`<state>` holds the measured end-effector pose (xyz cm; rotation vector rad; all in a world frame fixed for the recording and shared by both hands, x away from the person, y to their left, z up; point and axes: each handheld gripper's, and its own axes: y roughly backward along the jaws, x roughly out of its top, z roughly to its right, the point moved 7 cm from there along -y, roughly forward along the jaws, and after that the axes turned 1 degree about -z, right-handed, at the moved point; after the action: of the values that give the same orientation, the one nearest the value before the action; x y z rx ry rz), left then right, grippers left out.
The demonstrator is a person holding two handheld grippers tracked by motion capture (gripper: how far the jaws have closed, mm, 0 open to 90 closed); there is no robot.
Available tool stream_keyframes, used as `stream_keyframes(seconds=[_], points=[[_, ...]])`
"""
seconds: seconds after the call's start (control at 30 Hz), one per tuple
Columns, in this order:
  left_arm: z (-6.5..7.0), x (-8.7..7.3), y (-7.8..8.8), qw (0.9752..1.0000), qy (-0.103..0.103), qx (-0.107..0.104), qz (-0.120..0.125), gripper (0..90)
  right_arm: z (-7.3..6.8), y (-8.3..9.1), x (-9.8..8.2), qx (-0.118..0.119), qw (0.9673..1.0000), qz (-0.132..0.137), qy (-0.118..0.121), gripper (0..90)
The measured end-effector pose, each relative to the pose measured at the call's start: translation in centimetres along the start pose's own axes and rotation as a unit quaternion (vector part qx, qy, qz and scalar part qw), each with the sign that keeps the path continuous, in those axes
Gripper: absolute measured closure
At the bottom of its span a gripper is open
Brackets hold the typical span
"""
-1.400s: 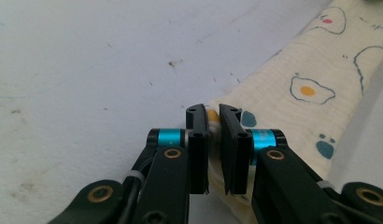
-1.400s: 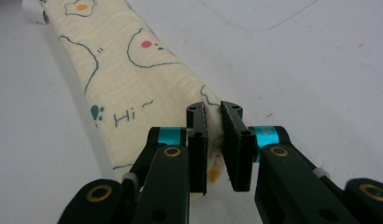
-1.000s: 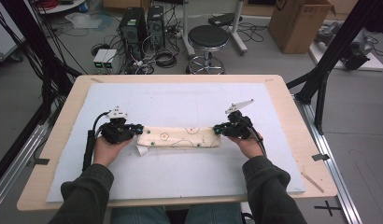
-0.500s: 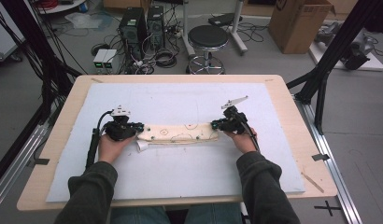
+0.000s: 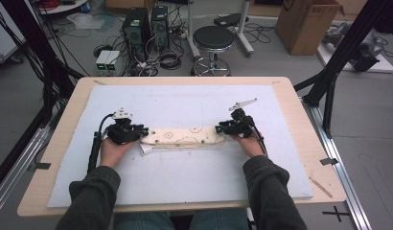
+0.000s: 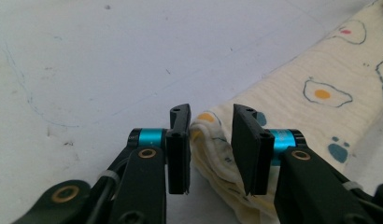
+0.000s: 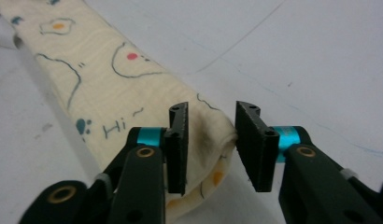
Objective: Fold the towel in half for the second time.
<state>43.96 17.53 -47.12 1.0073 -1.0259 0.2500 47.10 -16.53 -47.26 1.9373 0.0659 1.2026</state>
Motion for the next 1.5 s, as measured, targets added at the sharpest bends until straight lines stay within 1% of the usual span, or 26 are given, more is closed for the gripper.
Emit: stream_keyframes(seconds=[0.17, 0.23, 0.27, 0.3, 0.4, 0.43, 0.47, 0.5, 0.6, 0.63, 0.67, 0.73, 0.77, 0.87, 0.9, 0.97, 1.1, 1.33, 1.5], points=[[0.3, 0.3, 0.5, 0.9999, -0.002, -0.01, 0.007, 61.8, -0.4, 0.4, 0.3, 0.004, 0.9999, 0.014, -0.005, 54.5], [0.4, 0.4, 0.7, 0.9999, -0.004, -0.011, 0.009, 60.7, -0.4, 0.7, 0.4, 0.004, 0.9998, 0.019, -0.005, 51.8], [0.4, 0.4, 0.7, 0.9999, -0.002, -0.013, 0.01, 60.3, -0.5, 0.8, 0.5, 0.004, 0.9997, 0.022, -0.009, 50.1], [0.5, 0.4, 0.8, 0.9998, 0.001, -0.015, 0.011, 59.6, -0.5, 1.0, 0.6, 0.006, 0.9996, 0.026, -0.011, 49.7], [0.7, 0.6, 1.0, 0.9997, -0.002, -0.018, 0.015, 57.3, -0.5, 1.4, 0.7, 0.009, 0.9992, 0.036, -0.016, 46.0], [0.8, 0.7, 1.1, 0.9996, 0.0, -0.02, 0.018, 56.6, -0.5, 1.5, 0.8, 0.008, 0.999, 0.041, -0.016, 44.9], [0.9, 0.7, 1.2, 0.9996, -0.001, -0.02, 0.02, 56.2, -0.6, 1.7, 0.8, 0.011, 0.9987, 0.044, -0.023, 44.3], [1.0, 0.8, 1.3, 0.9996, -0.003, -0.021, 0.02, 55.6, -0.6, 1.8, 0.9, 0.014, 0.9985, 0.047, -0.023, 43.8], [1.2, 0.9, 1.6, 0.9994, -0.001, -0.025, 0.026, 54.7, -0.7, 2.1, 0.9, 0.016, 0.9981, 0.051, -0.029, 41.0], [1.2, 0.9, 1.7, 0.9994, -0.005, -0.025, 0.025, 54.3, -0.8, 2.2, 1.0, 0.015, 0.9981, 0.053, -0.028, 40.0], [1.3, 1.0, 1.8, 0.9991, -0.001, -0.029, 0.03, 54.0, -0.8, 2.4, 1.0, 0.012, 0.998, 0.054, -0.03, 39.5], [1.5, 1.1, 2.0, 0.999, -0.002, -0.032, 0.033, 53.0, -0.9, 2.6, 1.2, 0.014, 0.9976, 0.063, -0.026, 38.1], [1.5, 1.2, 2.1, 0.9989, -0.004, -0.034, 0.033, 52.7, -1.0, 2.7, 1.2, 0.013, 0.9974, 0.065, -0.029, 37.0], [1.8, 1.3, 2.3, 0.9986, -0.003, -0.037, 0.037, 51.5, -1.1, 3.0, 1.3, 0.013, 0.9969, 0.072, -0.029, 34.4], [1.8, 1.3, 2.4, 0.9986, -0.006, -0.038, 0.035, 51.0, -1.1, 3.1, 1.4, 0.012, 0.9967, 0.073, -0.031, 33.4], [1.9, 1.4, 2.5, 0.9986, -0.001, -0.036, 0.038, 47.2, -1.2, 3.3, 1.4, 0.013, 0.9967, 0.074, -0.031, 31.2], [2.2, 1.5, 2.8, 0.9984, -0.002, -0.039, 0.042, 44.5, -1.3, 3.7, 1.4, 0.013, 0.9961, 0.08, -0.034, 28.8], [2.5, 1.6, 3.3, 0.998, -0.006, -0.047, 0.042, 42.5, -1.7, 4.3, 1.5, 0.009, 0.9958, 0.086, -0.03, 23.4], [2.7, 1.6, 3.5, 0.9978, -0.007, -0.049, 0.043, 40.5, -1.8, 4.7, 1.5, 0.007, 0.9955, 0.09, -0.027, 20.9]])
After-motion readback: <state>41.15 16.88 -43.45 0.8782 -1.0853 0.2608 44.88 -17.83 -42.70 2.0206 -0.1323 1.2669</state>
